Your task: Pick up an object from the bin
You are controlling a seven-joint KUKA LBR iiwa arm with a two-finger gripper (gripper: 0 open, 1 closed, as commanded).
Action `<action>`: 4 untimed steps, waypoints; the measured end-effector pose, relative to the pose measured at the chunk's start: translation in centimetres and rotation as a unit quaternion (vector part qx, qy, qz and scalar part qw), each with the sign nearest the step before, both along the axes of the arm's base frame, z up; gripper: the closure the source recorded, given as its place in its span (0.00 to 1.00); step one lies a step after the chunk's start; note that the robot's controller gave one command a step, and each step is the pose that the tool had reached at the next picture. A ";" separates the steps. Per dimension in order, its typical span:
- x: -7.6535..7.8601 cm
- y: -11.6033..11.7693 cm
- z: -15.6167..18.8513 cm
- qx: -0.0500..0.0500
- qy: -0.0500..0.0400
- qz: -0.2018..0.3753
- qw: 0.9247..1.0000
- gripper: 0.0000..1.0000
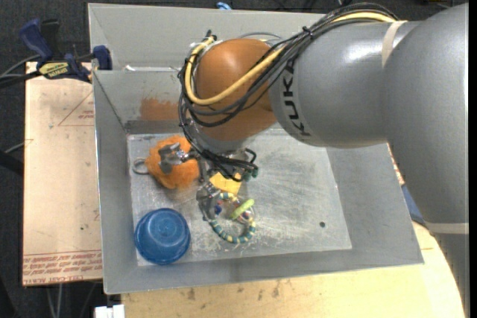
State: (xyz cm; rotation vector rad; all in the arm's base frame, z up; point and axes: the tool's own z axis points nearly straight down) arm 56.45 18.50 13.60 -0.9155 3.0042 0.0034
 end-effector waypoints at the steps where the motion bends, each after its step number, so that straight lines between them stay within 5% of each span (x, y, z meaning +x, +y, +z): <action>1: 3.6 0.3 -3.2 0.002 -0.006 -0.002 1.000 0.00; 2: 3.2 -1.8 -6.3 0.001 -0.001 -0.027 1.000 1.00; 4: 3.1 -2.4 -6.3 0.002 -0.002 -0.024 1.000 1.00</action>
Offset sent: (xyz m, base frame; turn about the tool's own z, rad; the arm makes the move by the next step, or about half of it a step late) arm 0.0303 -0.0198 -0.0660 0.0513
